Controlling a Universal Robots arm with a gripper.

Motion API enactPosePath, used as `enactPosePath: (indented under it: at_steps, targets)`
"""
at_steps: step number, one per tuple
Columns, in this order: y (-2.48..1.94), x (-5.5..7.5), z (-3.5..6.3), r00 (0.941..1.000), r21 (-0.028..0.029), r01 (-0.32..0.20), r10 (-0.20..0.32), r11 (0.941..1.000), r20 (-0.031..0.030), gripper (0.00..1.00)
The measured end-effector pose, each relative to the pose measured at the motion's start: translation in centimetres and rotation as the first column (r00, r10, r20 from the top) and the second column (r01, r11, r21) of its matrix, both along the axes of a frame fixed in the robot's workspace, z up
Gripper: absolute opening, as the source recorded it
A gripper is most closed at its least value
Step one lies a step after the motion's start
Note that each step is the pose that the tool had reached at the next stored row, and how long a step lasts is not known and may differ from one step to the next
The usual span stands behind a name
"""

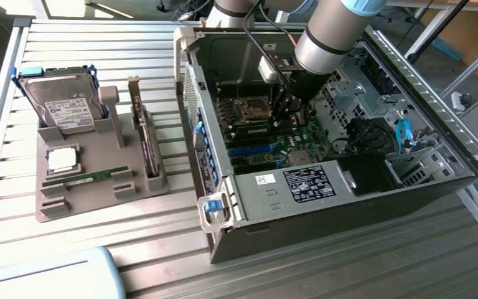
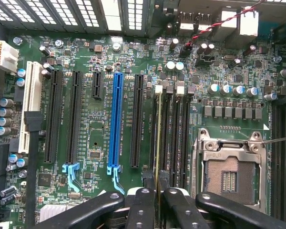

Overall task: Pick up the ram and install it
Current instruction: 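Insert the ram into the slot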

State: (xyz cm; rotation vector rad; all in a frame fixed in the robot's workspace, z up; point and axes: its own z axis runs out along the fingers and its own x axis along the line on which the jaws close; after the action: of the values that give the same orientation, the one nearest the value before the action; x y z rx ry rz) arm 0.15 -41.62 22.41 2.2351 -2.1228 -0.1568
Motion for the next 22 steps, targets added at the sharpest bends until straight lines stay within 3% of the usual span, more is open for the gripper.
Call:
enactPosePath:
  at_steps: [4,5,9,18,20,22]
  targets:
    - [0.01,0.0,-0.03,1.0,0.0006,0.0,0.0,1.0,0.0002,0.15]
    - [0.01,0.0,-0.02,1.0,0.0005,0.0,0.0,1.0,0.0001,0.21]
    - [0.0,0.0,0.28,1.0,-0.0007,0.005,-0.005,1.0,0.0001,0.21]
    - [0.05,0.0,2.8,0.9999,-0.0012,0.013,-0.013,0.9999,0.0029,0.21]
    - [0.45,0.0,2.9,0.9999,-0.0009,0.013,-0.013,0.9999,0.0051,0.13]
    - [0.57,0.1,2.91,0.9999,-0.0011,0.013,-0.013,0.9999,0.0059,0.11]
